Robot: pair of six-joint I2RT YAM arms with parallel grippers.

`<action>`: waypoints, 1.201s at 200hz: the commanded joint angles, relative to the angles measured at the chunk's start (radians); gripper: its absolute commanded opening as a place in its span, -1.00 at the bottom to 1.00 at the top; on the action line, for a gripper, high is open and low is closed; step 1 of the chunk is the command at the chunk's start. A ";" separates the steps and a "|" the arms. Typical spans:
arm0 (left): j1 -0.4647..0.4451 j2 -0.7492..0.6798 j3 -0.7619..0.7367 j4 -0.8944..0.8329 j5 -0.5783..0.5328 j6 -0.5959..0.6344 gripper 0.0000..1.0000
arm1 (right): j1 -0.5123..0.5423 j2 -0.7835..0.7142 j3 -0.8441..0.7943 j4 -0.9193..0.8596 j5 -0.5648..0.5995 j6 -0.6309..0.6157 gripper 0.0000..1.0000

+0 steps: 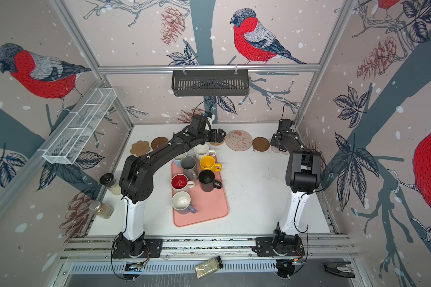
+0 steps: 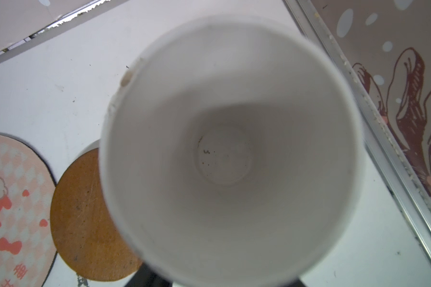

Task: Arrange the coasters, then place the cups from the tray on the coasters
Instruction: 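Lower the blue floral mug onto the pink flower coaster and open the right gripper, then move the right gripper over the black mug while the left gripper draws back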

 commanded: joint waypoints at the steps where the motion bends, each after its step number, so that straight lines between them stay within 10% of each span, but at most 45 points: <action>1: -0.002 -0.017 -0.002 0.010 -0.007 -0.004 0.94 | 0.000 -0.030 -0.010 0.033 0.004 0.004 0.24; 60: -0.001 -0.077 -0.021 -0.024 -0.013 -0.007 0.94 | 0.000 -0.121 -0.037 0.026 -0.012 -0.002 0.73; 149: -0.006 -0.460 -0.457 0.049 -0.061 -0.026 0.93 | 0.111 -0.535 -0.327 0.034 0.018 0.035 0.74; 240: -0.031 -0.913 -0.898 -0.126 -0.178 -0.162 0.94 | 0.548 -0.862 -0.682 0.117 -0.088 0.067 -0.08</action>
